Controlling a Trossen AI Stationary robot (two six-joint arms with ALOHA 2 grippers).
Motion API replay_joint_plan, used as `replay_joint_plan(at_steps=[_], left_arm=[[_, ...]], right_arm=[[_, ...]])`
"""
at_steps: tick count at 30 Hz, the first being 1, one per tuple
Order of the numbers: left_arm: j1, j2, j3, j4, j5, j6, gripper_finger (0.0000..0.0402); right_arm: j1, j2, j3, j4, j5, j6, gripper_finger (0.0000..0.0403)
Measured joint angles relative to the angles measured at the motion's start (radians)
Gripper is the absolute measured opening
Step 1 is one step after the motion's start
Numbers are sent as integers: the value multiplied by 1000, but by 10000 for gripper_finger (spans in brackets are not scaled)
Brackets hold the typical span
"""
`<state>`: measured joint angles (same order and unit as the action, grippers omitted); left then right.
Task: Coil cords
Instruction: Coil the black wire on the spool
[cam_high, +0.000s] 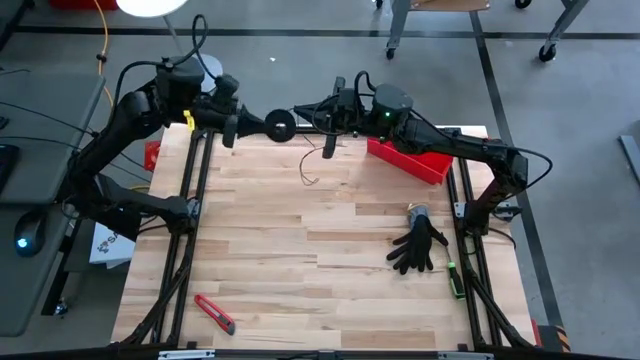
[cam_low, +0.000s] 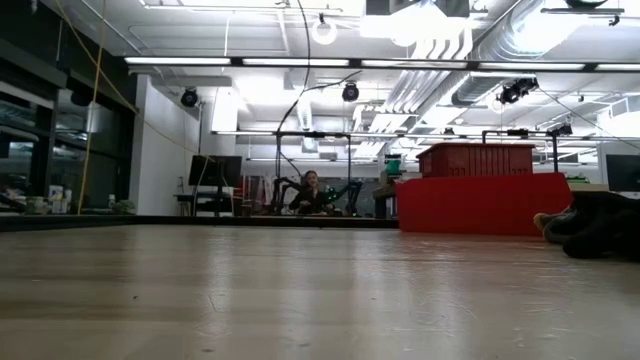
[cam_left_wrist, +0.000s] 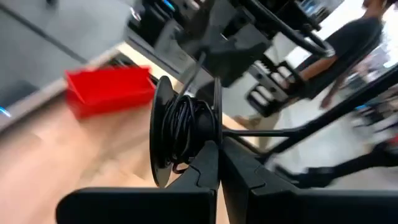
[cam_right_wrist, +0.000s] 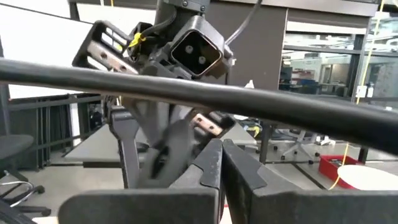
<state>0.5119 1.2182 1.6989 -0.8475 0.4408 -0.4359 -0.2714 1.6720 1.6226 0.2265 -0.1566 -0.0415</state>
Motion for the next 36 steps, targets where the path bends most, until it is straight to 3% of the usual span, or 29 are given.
replay_joint_plan(at_steps=[9, 15, 28, 36], left_arm=[[32, 0, 0, 16, -171, 331, 0], [31, 0, 0, 77, -233, 515, 0], [28, 24, 0, 376, -244, 571, 0], [-5, 45, 0, 440, -214, 604, 0]], right_arm=[[-30, -1, 0, -5, -3, 44, 1], [-45, -29, 0, -38, -7, 61, 1], [-43, -104, 2, -230, -9, 15, 0], [-43, -121, 1, -314, 41, 82, 18]])
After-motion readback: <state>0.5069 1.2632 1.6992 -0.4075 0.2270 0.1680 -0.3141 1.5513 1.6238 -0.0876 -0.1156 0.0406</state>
